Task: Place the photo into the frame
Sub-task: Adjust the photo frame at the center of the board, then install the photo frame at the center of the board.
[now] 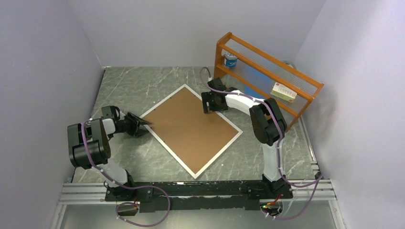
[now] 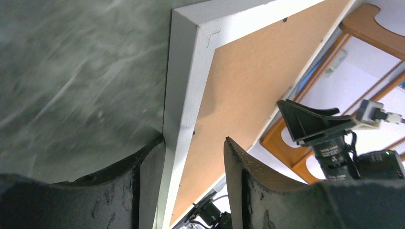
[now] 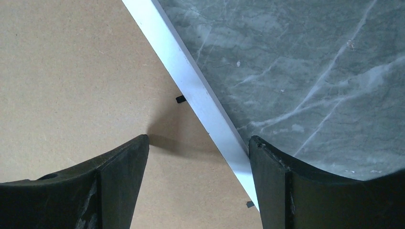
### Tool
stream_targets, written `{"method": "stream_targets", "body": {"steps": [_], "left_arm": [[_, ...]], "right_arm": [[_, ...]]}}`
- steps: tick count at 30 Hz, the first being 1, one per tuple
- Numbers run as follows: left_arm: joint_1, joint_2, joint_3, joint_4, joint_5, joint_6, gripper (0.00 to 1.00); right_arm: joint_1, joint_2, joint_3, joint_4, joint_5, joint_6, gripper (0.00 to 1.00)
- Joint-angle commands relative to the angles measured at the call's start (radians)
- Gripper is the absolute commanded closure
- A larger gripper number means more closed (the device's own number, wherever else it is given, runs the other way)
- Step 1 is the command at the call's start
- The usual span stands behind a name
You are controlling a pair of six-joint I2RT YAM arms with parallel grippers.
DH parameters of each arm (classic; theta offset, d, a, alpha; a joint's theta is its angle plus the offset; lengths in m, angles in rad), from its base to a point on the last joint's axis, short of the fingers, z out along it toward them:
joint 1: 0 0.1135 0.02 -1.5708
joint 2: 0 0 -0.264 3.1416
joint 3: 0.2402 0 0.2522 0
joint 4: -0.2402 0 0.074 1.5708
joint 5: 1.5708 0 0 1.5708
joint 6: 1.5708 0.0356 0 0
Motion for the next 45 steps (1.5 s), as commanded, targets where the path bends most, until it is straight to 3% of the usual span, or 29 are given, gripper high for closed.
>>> {"method": "stream_targets", "body": {"steps": [1,8,11,13,15,20,27,30,38,41,45], "left_arm": [[-0.012,0.089,0.085,0.129,0.158,-0.007,0.48],[-0.025,0.217,0.254,0.110,0.229,-0.007,0.51],[-0.026,0.276,0.326,0.092,0.225,-0.010,0.49],[-0.025,0.284,0.398,-0.127,0.090,0.048,0.41],[-0.025,0.256,0.434,-0.245,-0.033,0.093,0.37],[-0.025,0.134,0.393,-0.330,-0.153,0.188,0.29],[-0.030,0.002,0.266,-0.378,-0.095,0.226,0.29],[-0.039,-0.047,0.189,-0.364,-0.047,0.216,0.35],[-0.133,-0.122,0.033,-0.285,0.028,0.166,0.60],[-0.140,-0.109,0.017,-0.299,0.018,0.189,0.66],[-0.141,-0.083,0.010,-0.315,-0.017,0.216,0.76]], "right_arm": [[0.002,-0.012,0.018,-0.023,-0.204,0.003,0.22],[0.004,0.006,0.045,0.022,-0.360,0.070,0.25],[0.005,0.029,0.098,-0.025,-0.273,0.101,0.26],[0.004,0.028,0.138,-0.117,-0.155,0.154,0.24],[0.004,0.007,0.168,-0.195,-0.070,0.225,0.21],[0.036,-0.125,0.096,-0.166,0.025,0.284,0.19],[0.148,-0.163,0.081,-0.087,-0.149,0.255,0.19],[0.210,-0.155,0.038,0.039,-0.300,0.291,0.30],[0.360,-0.047,-0.058,0.429,-0.624,0.498,0.77],[0.397,0.016,-0.033,0.464,-0.669,0.533,0.82],[0.415,0.087,-0.005,0.456,-0.676,0.567,0.82]]}}
